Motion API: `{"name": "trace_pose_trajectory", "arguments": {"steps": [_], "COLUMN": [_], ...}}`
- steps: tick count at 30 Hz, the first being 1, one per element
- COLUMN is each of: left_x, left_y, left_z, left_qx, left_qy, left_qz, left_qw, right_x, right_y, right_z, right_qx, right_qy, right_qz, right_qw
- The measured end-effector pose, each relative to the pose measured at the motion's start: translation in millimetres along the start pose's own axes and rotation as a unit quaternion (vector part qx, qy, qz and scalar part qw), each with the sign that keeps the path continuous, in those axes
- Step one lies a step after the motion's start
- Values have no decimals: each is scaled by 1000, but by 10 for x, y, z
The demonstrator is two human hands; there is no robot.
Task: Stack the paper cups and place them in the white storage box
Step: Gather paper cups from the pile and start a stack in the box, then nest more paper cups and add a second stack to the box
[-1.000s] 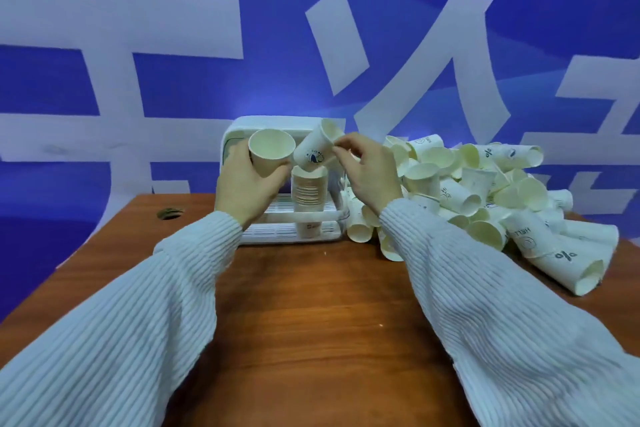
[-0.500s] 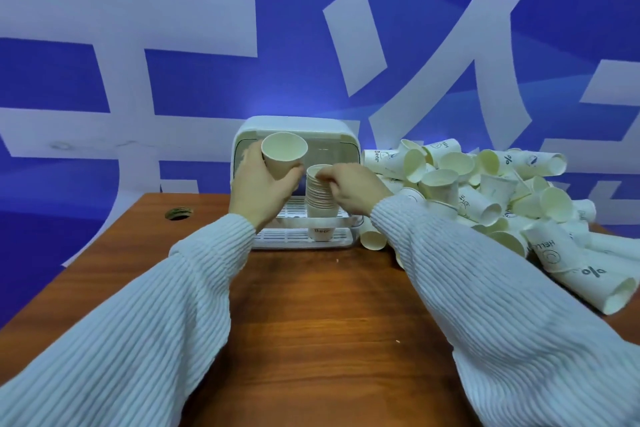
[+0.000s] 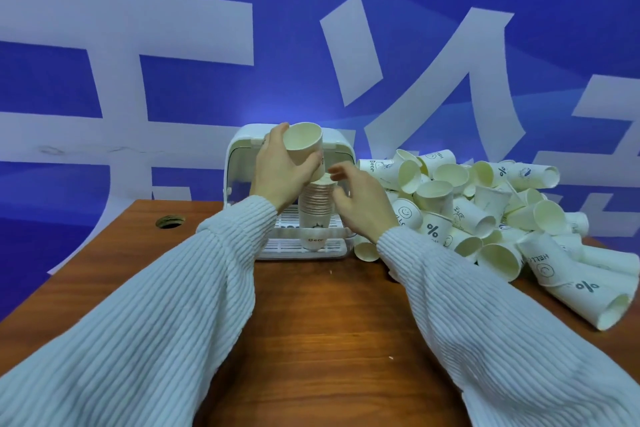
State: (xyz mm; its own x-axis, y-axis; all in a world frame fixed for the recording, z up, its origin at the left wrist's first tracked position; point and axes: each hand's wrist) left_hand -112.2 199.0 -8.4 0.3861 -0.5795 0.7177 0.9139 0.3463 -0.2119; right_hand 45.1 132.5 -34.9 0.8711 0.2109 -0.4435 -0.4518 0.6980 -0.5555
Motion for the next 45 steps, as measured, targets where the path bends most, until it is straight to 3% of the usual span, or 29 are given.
{"name": "trace_pose_trajectory", "arguments": {"steps": [7,12,18,26,31,39,45], "left_x": [-49,-134,-178,-235,-277,-289,-452], "left_y": [238,294,339,422,546,1047,1272], "left_z": [15,-58,-114,-154,-34,183,204], "left_qx": [-82,-155,-198,-238,-180,-192,-156], "left_qy": [32,65,70,16,-25,-67,-75], "left_qz": [97,233,298,234,192,211,212], "left_qw": [991,958,931,943,964,956,962], "right_x": [73,182,289,327,377,668,868], "right_y": [-18,-64,-101,-101,-153,-269,-273], "right_z": [-83,-126,-182,-209,-169,-9,0], "right_qx": [-13,13,32,20,29,28,14], "right_qy": [-31,-12,28,53,56,46,58], "right_qz": [-23,-9,4,3,21,-6,-5], "right_qw": [999,1000,999,998,998,999,998]}}
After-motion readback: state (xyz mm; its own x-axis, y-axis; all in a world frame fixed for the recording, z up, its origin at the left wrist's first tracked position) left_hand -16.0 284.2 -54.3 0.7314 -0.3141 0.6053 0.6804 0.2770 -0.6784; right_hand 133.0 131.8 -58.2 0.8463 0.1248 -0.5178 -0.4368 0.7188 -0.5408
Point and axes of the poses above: each hand's wrist, its own z-axis towards the middle knuckle, its own y-axis out of the palm, x = y × z, and after that the axes turned 12 degrees about x, right-handed
